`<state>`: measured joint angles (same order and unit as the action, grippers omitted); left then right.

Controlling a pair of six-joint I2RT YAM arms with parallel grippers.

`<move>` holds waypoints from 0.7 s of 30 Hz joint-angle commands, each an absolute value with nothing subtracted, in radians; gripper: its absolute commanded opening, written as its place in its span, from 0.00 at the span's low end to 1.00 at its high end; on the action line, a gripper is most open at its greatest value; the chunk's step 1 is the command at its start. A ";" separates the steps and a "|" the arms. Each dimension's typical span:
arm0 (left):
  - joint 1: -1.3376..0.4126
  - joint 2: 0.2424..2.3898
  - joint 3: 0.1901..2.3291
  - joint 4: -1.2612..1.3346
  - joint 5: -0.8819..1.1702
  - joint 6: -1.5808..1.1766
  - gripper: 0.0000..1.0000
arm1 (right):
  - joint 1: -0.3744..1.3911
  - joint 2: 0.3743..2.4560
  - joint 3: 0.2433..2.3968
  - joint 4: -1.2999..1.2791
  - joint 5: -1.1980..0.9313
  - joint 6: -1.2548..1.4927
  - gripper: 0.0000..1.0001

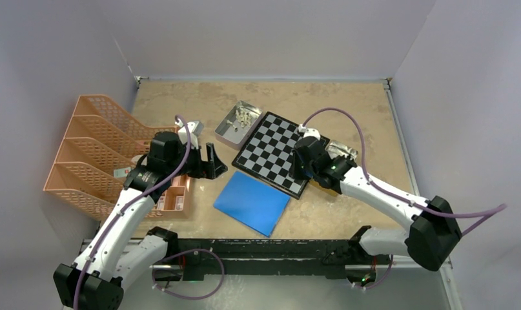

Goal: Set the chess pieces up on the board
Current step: Place the chess piece on the chessboard.

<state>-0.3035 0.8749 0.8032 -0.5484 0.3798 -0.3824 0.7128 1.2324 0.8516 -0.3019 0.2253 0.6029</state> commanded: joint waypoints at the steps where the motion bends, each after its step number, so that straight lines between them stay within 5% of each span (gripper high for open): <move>1: -0.308 0.867 0.809 -0.531 0.362 -0.377 0.83 | 0.734 1.275 0.837 -0.350 0.224 0.680 0.09; 21: -0.308 0.855 0.807 -0.532 0.356 -0.383 0.82 | 0.749 1.425 0.846 -0.396 0.287 0.762 0.11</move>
